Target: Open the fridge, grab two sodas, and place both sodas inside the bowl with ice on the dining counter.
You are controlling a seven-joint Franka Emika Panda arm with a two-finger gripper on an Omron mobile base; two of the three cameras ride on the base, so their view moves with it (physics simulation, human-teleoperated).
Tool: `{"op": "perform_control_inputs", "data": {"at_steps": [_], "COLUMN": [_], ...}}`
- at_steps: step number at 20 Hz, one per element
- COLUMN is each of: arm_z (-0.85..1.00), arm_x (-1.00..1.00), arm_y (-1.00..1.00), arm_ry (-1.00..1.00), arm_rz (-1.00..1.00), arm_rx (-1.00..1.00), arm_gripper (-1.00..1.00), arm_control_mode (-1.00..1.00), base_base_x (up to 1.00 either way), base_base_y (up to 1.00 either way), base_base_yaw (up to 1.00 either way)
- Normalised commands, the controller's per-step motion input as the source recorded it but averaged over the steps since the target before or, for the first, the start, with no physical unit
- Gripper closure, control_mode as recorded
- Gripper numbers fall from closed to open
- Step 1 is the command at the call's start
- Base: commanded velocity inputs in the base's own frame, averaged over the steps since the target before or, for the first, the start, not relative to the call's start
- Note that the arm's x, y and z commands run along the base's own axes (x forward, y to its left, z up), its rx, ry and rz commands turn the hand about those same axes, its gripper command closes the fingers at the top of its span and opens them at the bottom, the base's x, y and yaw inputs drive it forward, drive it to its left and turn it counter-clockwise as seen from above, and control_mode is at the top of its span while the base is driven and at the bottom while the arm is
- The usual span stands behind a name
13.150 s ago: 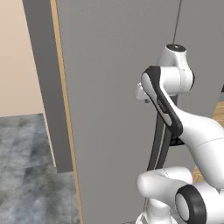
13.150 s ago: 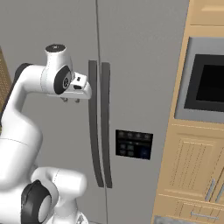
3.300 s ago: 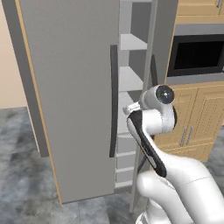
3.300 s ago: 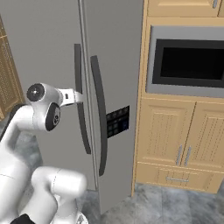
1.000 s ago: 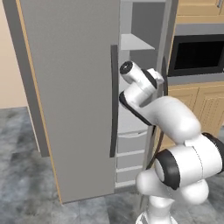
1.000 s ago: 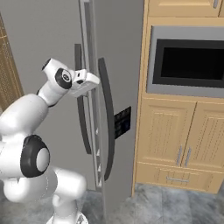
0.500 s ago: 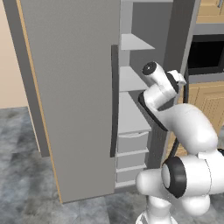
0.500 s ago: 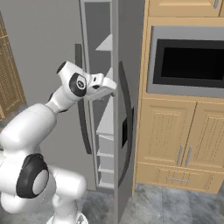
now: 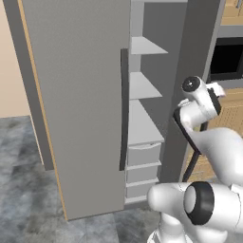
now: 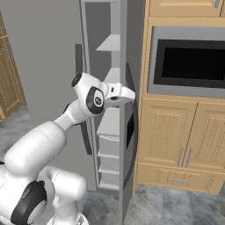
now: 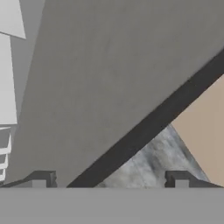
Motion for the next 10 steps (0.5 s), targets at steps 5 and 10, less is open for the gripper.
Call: {"op": "perform_control_inputs", "data": {"at_steps": [5, 10], "arm_z": [0.00, -0.07], "arm_x": [-0.36, -0.03], "arm_y": [0.91, 1.00], "arm_ry": [-0.04, -0.04], "arm_rz": [0.06, 0.13], "arm_rx": [0.00, 0.01], "arm_gripper": [-1.00, -1.00], "arm_control_mode": [-1.00, -1.00], "base_base_x": [0.00, 0.00], "base_base_y": [0.00, 0.00], "base_base_yaw": [0.00, 0.00]}}
